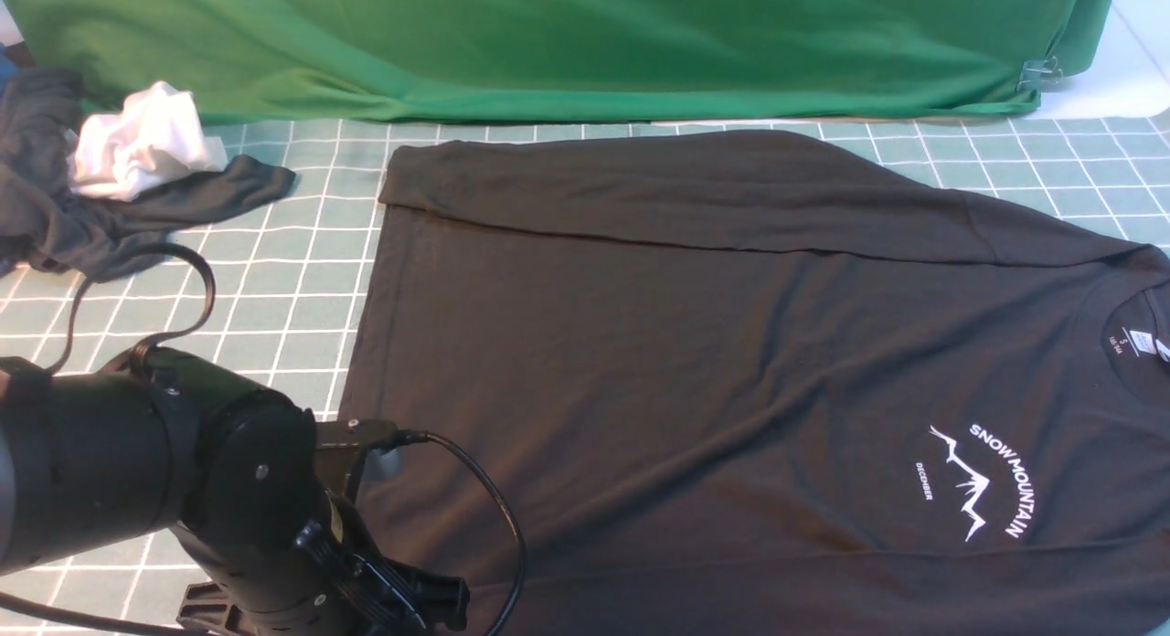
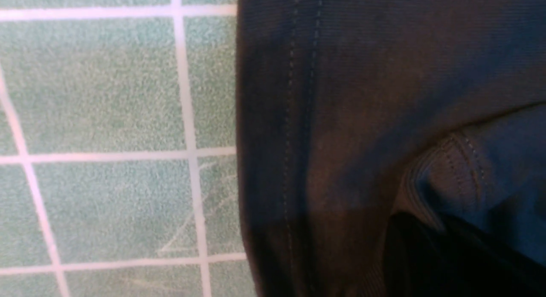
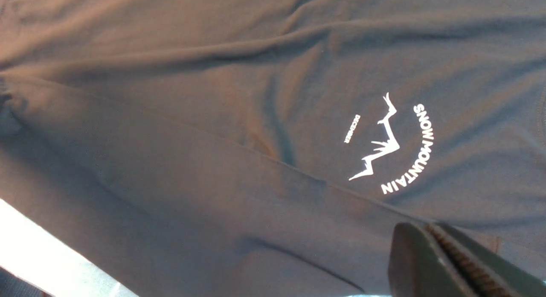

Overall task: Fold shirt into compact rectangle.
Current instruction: 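Grasp the left edge of the dark T-shirt lying flat on the table, then fold the left side of the black T-shirt inward over its body, then grab the top left corner of the dark shirt with the left gripper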

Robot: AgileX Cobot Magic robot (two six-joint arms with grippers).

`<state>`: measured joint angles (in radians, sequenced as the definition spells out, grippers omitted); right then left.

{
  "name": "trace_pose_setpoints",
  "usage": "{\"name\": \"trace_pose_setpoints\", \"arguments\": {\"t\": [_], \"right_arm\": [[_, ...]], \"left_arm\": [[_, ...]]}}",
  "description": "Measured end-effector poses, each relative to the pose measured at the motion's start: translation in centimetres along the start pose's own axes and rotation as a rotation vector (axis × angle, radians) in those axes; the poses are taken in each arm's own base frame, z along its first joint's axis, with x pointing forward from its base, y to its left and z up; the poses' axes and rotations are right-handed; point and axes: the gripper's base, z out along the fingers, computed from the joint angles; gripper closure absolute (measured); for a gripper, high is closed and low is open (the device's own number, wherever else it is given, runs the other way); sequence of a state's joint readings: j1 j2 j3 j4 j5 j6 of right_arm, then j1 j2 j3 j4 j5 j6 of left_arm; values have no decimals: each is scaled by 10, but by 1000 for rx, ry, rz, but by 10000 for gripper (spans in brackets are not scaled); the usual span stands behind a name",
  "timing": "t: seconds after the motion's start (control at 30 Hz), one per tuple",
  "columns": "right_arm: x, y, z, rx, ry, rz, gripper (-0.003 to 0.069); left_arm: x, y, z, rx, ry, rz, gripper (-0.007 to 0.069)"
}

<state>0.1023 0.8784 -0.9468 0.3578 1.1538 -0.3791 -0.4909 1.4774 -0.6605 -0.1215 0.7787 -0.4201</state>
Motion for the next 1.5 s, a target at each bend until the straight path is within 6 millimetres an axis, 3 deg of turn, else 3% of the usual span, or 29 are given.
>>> {"name": "trace_pose_setpoints", "arguments": {"t": [0.13, 0.17, 0.3, 0.37, 0.5, 0.67, 0.77, 0.87, 1.03, 1.2, 1.3, 1.43, 1.47, 1.5], "right_arm": [[0, 0, 0, 0, 0, 0, 640], [0, 0, 0, 0, 0, 0, 640], [0, 0, 0, 1, -3, 0, 635], [-1, 0, 0, 5, -14, 0, 632], [-3, -1, 0, 13, -32, 0, 622], [-3, -1, 0, 14, -36, 0, 609], [-5, -2, 0, 20, -51, 0, 603], [-6, -2, 0, 26, -66, 1, 598], [-6, -3, 0, 28, -70, 1, 591], [-6, -3, 0, 28, -70, 1, 589], [-6, -3, 0, 28, -70, 1, 588], [-6, -3, 0, 28, -70, 1, 587], [-6, -3, 0, 28, -70, 1, 587], [-6, -2, 0, 27, -69, 1, 587]], "left_arm": [[-8, -7, -37, 47, -110, 34, 612], [-8, -7, -37, 46, -107, 34, 612], [-21, -18, -101, 119, -303, 59, 612], [-29, -20, -117, 122, -360, 51, 612], [-54, -17, -131, 117, -431, -1, 612], [-87, -2, -124, 100, -462, -84, 612], [-109, 6, -102, 82, -455, -92, 612], [-132, 14, -69, 60, -424, -112, 612], [-157, 28, -24, 38, -379, -162, 611], [-170, 36, -3, 10, -319, -186, 601], [-177, 36, -7, -5, -323, -167, 576], [-206, 30, -54, -20, -431, -135, 463], [-207, 30, -56, -19, -438, -137, 450], [-216, 26, -73, -7, -481, -139, 405]]}}
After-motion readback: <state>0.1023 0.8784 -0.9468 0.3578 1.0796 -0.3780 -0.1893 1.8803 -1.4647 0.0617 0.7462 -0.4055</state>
